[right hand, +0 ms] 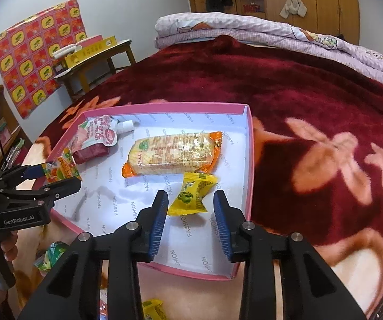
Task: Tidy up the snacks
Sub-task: 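Carry both candies into the pink tray and open both grippers, then withdraw both open grippers from the tray toward the snack pile, then grasp the yellow bear jelly cup with the left gripper while the right gripper grasps a yellow candy, then carry the jelly cup and yellow candy over the pink tray with both grippers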
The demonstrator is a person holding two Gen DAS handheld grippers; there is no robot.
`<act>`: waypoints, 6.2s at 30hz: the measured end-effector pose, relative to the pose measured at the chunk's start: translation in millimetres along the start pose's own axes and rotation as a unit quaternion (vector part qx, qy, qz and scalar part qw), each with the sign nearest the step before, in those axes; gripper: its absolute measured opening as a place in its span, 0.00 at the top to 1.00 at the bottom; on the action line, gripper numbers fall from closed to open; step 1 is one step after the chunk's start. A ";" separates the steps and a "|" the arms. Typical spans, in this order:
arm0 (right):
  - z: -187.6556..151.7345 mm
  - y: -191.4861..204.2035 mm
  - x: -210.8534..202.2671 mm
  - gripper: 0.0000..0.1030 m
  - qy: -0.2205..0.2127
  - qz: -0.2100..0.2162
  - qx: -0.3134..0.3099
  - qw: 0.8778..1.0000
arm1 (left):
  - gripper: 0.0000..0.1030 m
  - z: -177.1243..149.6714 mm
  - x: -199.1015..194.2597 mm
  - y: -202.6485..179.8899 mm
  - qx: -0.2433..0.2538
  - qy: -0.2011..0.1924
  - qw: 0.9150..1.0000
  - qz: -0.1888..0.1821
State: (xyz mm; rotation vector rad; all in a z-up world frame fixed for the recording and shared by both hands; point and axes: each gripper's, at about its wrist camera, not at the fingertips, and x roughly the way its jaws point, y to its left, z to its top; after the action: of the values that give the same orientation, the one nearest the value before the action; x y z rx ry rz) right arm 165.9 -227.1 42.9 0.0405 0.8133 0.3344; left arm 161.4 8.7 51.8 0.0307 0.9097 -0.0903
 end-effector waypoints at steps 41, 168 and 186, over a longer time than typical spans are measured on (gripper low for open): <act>-47.8 43.9 -62.7 0.64 0.001 0.041 -0.008 0.999 | 0.23 -46.3 -70.6 17.5 -0.010 -0.029 0.999 -0.017; -14.5 76.4 -81.0 0.80 -0.035 0.009 -0.035 0.999 | 0.70 -41.5 -90.4 9.5 -0.009 -0.078 0.996 -0.042; -5.0 50.7 -50.4 0.80 -0.017 0.009 -0.021 1.000 | 0.70 -22.9 -43.1 -0.5 -0.001 -0.043 0.999 -0.024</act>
State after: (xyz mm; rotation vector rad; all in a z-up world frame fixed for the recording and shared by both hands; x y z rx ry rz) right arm 116.1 -195.1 83.2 0.0143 0.7724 0.3663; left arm 117.0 12.6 71.8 0.0038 0.8256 -0.1353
